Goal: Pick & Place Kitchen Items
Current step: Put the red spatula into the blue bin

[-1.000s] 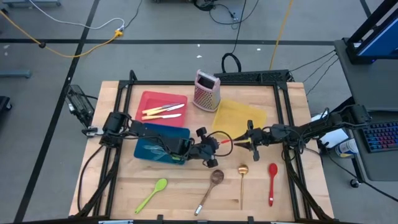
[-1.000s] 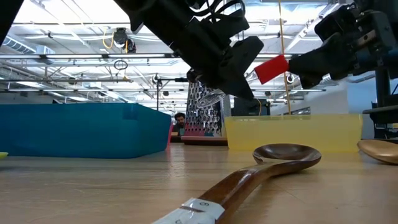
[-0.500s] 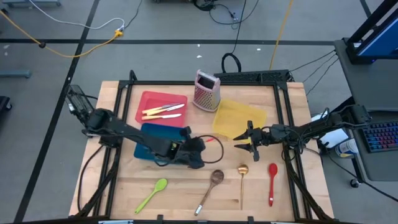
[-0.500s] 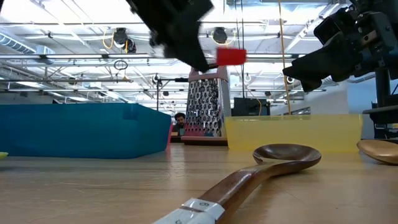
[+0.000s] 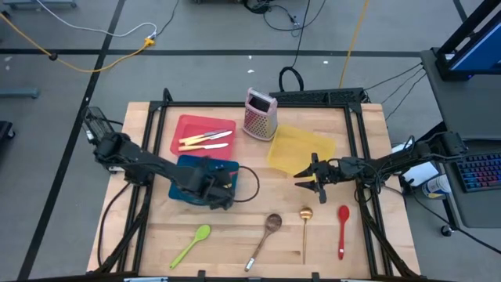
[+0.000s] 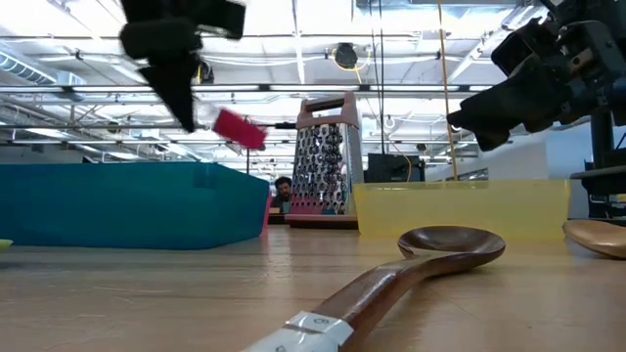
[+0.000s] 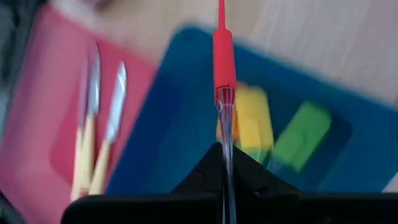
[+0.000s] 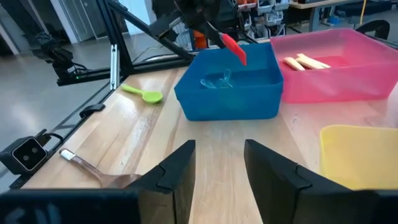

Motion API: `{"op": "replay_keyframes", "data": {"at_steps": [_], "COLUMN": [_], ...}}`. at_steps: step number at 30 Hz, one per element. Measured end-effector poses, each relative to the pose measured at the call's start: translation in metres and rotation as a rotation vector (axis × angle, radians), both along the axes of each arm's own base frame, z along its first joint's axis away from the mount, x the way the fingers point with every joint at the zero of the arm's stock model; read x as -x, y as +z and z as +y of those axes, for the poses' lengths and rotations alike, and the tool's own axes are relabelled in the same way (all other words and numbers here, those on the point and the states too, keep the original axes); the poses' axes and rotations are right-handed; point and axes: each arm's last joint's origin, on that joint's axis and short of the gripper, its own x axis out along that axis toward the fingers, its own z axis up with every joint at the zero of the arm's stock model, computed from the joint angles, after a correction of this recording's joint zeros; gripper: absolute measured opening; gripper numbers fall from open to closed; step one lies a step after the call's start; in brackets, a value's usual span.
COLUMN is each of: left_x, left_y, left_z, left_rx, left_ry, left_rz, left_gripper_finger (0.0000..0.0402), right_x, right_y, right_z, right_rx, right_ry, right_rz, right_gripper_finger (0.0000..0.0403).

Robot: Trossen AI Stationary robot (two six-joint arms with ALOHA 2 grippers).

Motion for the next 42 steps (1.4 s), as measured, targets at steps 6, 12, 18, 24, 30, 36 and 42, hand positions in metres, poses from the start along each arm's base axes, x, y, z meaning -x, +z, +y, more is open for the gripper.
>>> {"op": "replay_keyframes", "data": {"at_steps": [6,12,18,24,30,36,42], "left_x": [0.006,0.022,0.032,0.034,0.033,0.031,0.030], "left_y": [-0.013,-0.049,-0.081,-0.087,-0.087,-0.087,-0.087], "left_z": [0.003,0.009,0.013,0.014,0.019,0.026,0.030], "left_rx": [0.057,0.089,0.112,0.111,0.113,0.114,0.110], "left_ry": [0.020,0.055,0.080,0.087,0.133,0.163,0.178], "left_rz": [0.083,0.176,0.151,0.142,0.127,0.122,0.120], "left_gripper_finger": [0.0002,0.0003,0.0017,0.0023,0.0024,0.0035,0.0088], "right_x": [0.000,0.000,0.000,0.000,0.000,0.000,0.000], "right_y": [-0.001,-0.001,-0.001,-0.001,-0.001,-0.001,-0.001], "right_z": [0.000,0.000,0.000,0.000,0.000,0.000,0.000], "right_rx": [-0.036,-0.061,-0.038,-0.035,-0.035,-0.034,-0.034], "right_ry": [-0.005,-0.008,-0.005,-0.007,-0.007,-0.007,-0.005], "right_rz": [0.014,0.021,0.012,0.010,0.011,0.017,0.018], "right_gripper_finger": [0.0130,0.0130,0.0130,0.0130,0.0130,0.0130,0.0130]}}
